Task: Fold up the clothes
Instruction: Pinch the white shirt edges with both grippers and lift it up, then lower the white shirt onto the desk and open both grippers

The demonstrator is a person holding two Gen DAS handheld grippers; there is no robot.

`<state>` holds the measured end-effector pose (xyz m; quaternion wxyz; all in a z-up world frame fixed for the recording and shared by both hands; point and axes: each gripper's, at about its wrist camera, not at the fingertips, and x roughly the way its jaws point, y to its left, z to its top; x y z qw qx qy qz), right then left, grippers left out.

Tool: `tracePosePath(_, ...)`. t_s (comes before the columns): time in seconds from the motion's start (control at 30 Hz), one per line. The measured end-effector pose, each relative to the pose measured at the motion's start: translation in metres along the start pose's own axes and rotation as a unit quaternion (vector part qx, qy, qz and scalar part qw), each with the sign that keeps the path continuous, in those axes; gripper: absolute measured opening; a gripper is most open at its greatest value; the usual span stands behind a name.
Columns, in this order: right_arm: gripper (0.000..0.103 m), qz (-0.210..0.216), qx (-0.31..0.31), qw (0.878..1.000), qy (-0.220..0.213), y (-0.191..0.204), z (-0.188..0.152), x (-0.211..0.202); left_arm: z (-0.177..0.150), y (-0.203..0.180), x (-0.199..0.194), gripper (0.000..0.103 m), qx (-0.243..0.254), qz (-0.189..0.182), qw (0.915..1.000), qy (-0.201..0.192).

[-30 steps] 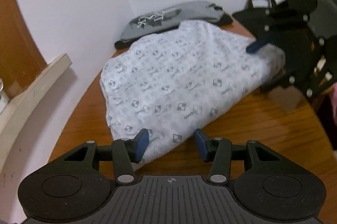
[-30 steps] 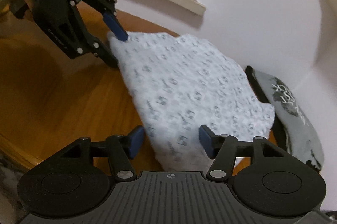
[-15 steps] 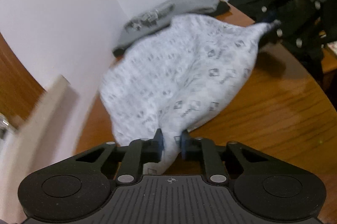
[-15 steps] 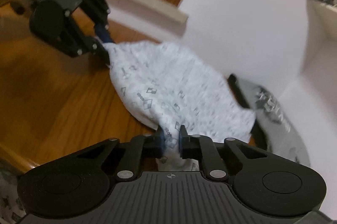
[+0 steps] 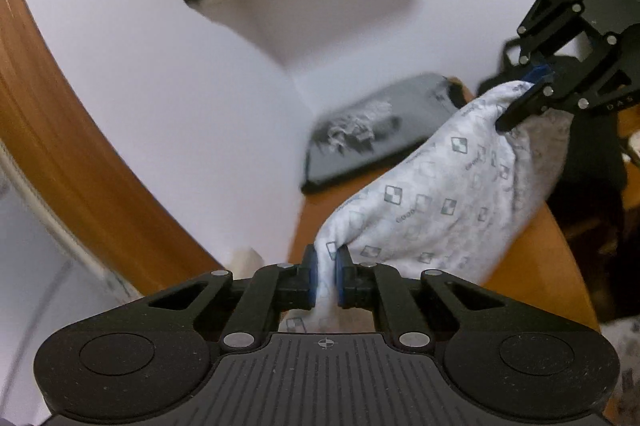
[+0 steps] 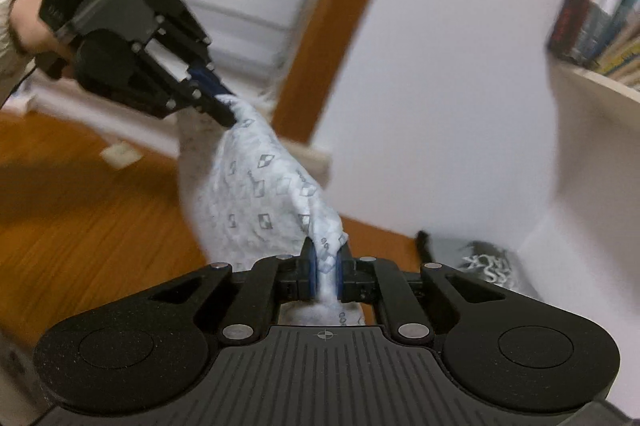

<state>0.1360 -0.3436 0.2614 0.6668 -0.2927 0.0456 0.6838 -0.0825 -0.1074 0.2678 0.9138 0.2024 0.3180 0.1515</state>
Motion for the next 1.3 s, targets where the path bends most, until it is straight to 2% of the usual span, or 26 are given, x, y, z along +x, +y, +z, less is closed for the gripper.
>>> tracePosePath(0.1, 0.009, -0.003, 0.035, 0.999, 0.014, -0.045, 0.014, 0.028, 0.047, 0.019, 0.038, 0.010, 0.009, -0.002, 0.9999, 0.012)
tracePosePath(0.2, 0.013, -0.025, 0.063, 0.997, 0.020, -0.094, 0.021, 0.080, 0.103, 0.036, 0.107, 0.015, 0.000, 0.008, 0.9992, 0.039)
tracePosePath(0.27, 0.033, -0.073, 0.087, 0.993, 0.021, -0.123, 0.014, 0.122, 0.119, 0.045, 0.153, 0.017, -0.022, 0.041, 0.9973, 0.057)
tracePosePath(0.3, 0.040, -0.101, 0.102, 0.989, 0.025, -0.137, 0.011, 0.142, 0.119, 0.046, 0.169, 0.017, -0.030, 0.042, 0.9967, 0.062)
tracePosePath(0.37, 0.039, -0.085, 0.141, 0.986, 0.019, -0.159, -0.002, 0.165, 0.113, 0.044, 0.193, 0.017, -0.046, 0.025, 0.9962, 0.070)
tracePosePath(0.43, 0.039, -0.073, 0.151, 0.986, 0.025, -0.168, -0.018, 0.180, 0.107, 0.042, 0.216, 0.017, -0.061, 0.008, 0.9950, 0.078)
tracePosePath(0.57, 0.039, -0.026, 0.168, 0.984, 0.045, -0.167, -0.054, 0.203, 0.089, 0.033, 0.254, 0.017, -0.099, -0.028, 0.9900, 0.096)
tracePosePath(0.67, 0.039, 0.016, 0.190, 0.980, 0.061, -0.158, -0.079, 0.221, 0.064, 0.031, 0.277, 0.017, -0.134, -0.055, 0.9829, 0.113)
tracePosePath(0.87, 0.039, 0.046, 0.197, 0.976, 0.084, -0.111, -0.113, 0.234, 0.027, 0.005, 0.283, 0.016, -0.173, -0.068, 0.9737, 0.132)
tracePosePath(0.93, 0.039, 0.043, 0.195, 0.976, 0.085, -0.100, -0.121, 0.232, 0.026, 0.000, 0.273, 0.015, -0.189, -0.064, 0.9720, 0.124)
tracePosePath(1.0, 0.040, 0.040, 0.192, 0.977, 0.086, -0.089, -0.128, 0.229, 0.045, -0.008, 0.263, 0.015, -0.175, -0.054, 0.9763, 0.116)
tracePosePath(1.07, 0.040, 0.041, 0.194, 0.977, 0.084, -0.079, -0.130, 0.218, 0.053, -0.015, 0.253, 0.015, -0.177, -0.054, 0.9762, 0.113)
tracePosePath(1.3, 0.040, 0.051, 0.180, 0.979, 0.074, -0.040, -0.140, 0.172, -0.006, -0.029, 0.194, 0.015, -0.224, -0.087, 0.9661, 0.093)
